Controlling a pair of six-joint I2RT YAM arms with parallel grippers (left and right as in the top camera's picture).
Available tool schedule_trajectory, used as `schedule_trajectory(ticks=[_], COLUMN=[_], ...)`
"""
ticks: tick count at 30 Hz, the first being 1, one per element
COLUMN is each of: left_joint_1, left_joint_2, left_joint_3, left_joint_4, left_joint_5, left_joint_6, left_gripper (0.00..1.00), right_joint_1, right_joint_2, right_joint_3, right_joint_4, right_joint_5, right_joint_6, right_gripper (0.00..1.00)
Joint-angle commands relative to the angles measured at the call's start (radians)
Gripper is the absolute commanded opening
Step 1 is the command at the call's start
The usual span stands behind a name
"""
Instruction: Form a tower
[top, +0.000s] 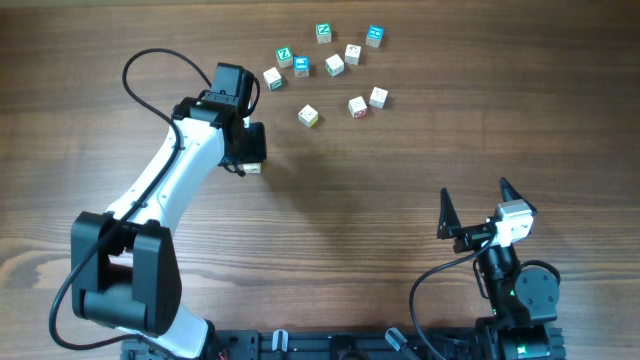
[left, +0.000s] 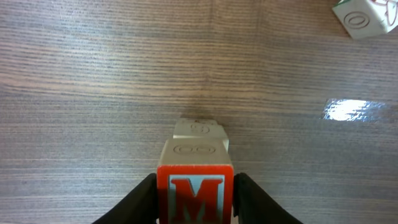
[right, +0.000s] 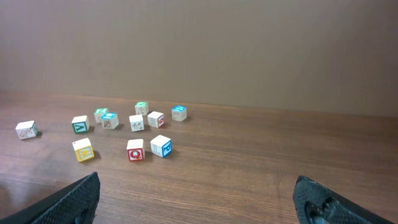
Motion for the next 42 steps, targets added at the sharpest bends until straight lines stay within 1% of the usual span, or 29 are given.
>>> schedule_trajectory(ticks=[1, 5, 13, 14, 15, 18, 21, 27, 28, 29, 30, 32, 33, 35, 37, 42], left_joint_1=[0.003, 0.002, 0.002, 0.002, 0.002, 0.002, 0.002, 0.002, 0.002, 0.002, 0.002, 0.002, 0.002, 0.002, 0.002, 0.002], left_joint_2=[0.010, 0.010, 0.010, 0.010, 0.010, 0.010, 0.010, 0.010, 0.010, 0.010, 0.010, 0.010, 0.010, 0.011, 0.012, 0.013], left_joint_3=[-0.006, -0.006, -0.006, -0.006, -0.006, -0.006, -0.006, -0.006, -0.006, -0.006, -0.006, -0.006, -0.006, -0.007, -0.024, -0.119], left_joint_4=[0.013, 0.013, 0.010, 0.010, 0.010, 0.010, 0.008, 0.008, 0.008, 0.006, 0.006, 0.006, 0.006, 0.005, 0.014, 0.105], left_joint_5=[-0.003, -0.002, -0.003, -0.003, -0.003, -0.003, -0.002, -0.002, -0.002, -0.002, -0.002, -0.002, -0.002, -0.001, 0.009, 0.013], left_joint_6=[0.010, 0.059, 0.059, 0.059, 0.060, 0.062, 0.105, 0.111, 0.111, 0.110, 0.110, 0.110, 0.110, 0.098, 0.056, 0.023], left_gripper=[0.38, 0.37, 0.39, 0.38, 0.36, 0.36, 0.36, 0.37, 0.40, 0.52, 0.54, 0.64, 0.67, 0.68, 0.68, 0.67], right_joint_1=[-0.003, -0.003, -0.003, -0.003, -0.003, -0.003, -0.003, -0.003, -0.003, -0.003, -0.003, -0.003, -0.003, -0.003, -0.003, -0.003], right_joint_2=[-0.003, -0.003, -0.003, -0.003, -0.003, -0.003, -0.003, -0.003, -0.003, -0.003, -0.003, -0.003, -0.003, -0.003, -0.003, -0.003], right_joint_3=[-0.001, -0.001, -0.001, -0.001, -0.001, -0.001, -0.001, -0.001, -0.001, -0.001, -0.001, -0.001, -0.001, -0.001, -0.001, -0.001], right_joint_4=[0.006, 0.006, 0.005, 0.006, 0.006, 0.006, 0.006, 0.006, 0.005, 0.006, 0.005, 0.005, 0.006, 0.005, 0.006, 0.005], right_joint_5=[-0.015, -0.016, -0.015, -0.015, -0.016, -0.015, -0.016, -0.016, -0.016, -0.015, -0.015, -0.015, -0.016, -0.015, -0.016, -0.015], right_joint_6=[-0.013, -0.014, -0.013, -0.014, -0.014, -0.014, -0.014, -0.014, -0.014, -0.014, -0.014, -0.014, -0.014, -0.014, -0.014, -0.014], right_gripper=[1.00, 1.00, 1.00, 1.00, 1.00, 1.00, 1.00, 1.00, 1.00, 1.00, 1.00, 1.00, 1.00, 1.00, 1.00, 1.00])
